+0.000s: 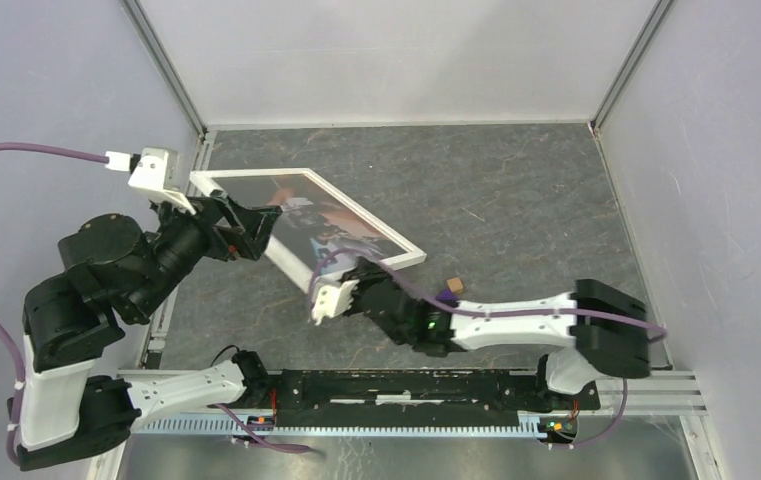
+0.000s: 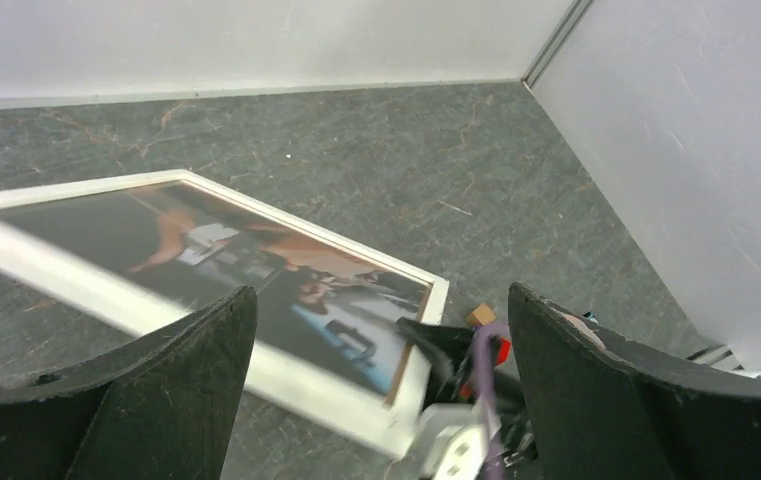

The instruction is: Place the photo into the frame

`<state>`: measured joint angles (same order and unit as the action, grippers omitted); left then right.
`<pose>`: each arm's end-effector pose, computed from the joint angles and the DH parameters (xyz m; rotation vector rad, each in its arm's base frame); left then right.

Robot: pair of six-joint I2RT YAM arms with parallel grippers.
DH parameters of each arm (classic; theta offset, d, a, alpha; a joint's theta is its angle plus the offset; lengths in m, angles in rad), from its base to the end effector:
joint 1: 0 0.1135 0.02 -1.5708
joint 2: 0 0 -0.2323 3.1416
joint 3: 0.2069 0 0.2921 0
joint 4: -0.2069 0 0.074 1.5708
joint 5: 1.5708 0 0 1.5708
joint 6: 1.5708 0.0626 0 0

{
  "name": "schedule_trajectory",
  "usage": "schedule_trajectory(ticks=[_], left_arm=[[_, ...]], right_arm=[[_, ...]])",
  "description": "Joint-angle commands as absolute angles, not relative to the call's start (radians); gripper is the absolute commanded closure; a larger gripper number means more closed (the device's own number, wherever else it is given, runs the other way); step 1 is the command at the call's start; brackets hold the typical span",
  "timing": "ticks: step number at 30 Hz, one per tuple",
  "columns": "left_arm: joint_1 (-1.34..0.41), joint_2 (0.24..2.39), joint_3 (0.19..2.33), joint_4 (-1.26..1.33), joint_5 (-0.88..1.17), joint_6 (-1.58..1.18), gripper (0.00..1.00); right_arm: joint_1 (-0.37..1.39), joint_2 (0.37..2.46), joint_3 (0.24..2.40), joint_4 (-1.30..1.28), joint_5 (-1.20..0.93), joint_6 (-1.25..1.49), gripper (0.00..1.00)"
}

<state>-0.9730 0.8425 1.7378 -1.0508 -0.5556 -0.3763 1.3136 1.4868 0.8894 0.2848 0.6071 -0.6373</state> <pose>0.0965 -0.0830 0.5278 0.1022 1.7277 -0.5240 0.1337 0.3680 0.1952 -1.2473 1.3353 -0.0963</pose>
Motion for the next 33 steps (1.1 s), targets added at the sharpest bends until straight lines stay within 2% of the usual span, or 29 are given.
schedule_trajectory(ticks=[1, 7, 15, 16, 18, 21, 26, 33], left_arm=[[-0.977, 0.874, 1.749, -1.055, -0.538, -0.378, 0.0], [-0.977, 0.852, 1.719, -1.057, -0.548, -0.386, 0.0], [-0.977, 0.817, 1.651, -1.005, -0.58, -0.381, 0.0], [-0.977, 0.819, 1.649, -1.003, -0.58, -0.378, 0.0], [-0.976, 0.828, 1.648, -1.002, -0.581, -0.37, 0.0], [-0.976, 0.834, 1.643, -0.994, -0.583, -0.358, 0.0], [-0.976, 0.834, 1.62, -0.967, -0.58, -0.343, 0.0], [-0.977, 0.849, 1.607, -0.936, -0.578, -0.318, 0.0]], right_arm=[[1.377, 1.663, 0.993, 0.3, 0.75, -0.773, 1.0], [1.439, 1.889, 1.111, 0.342, 0.801, -0.907, 1.0], [1.48, 2.092, 1.155, 0.542, 0.903, -1.135, 1.0], [1.481, 2.099, 1.157, 0.546, 0.897, -1.136, 0.94], [1.483, 2.103, 1.156, 0.55, 0.877, -1.128, 0.68], [1.483, 2.1, 1.168, 0.477, 0.822, -1.055, 0.46], [1.51, 1.975, 1.086, 0.371, 0.694, -0.896, 0.02], [1.546, 1.724, 0.99, 0.154, 0.617, -0.684, 0.02]])
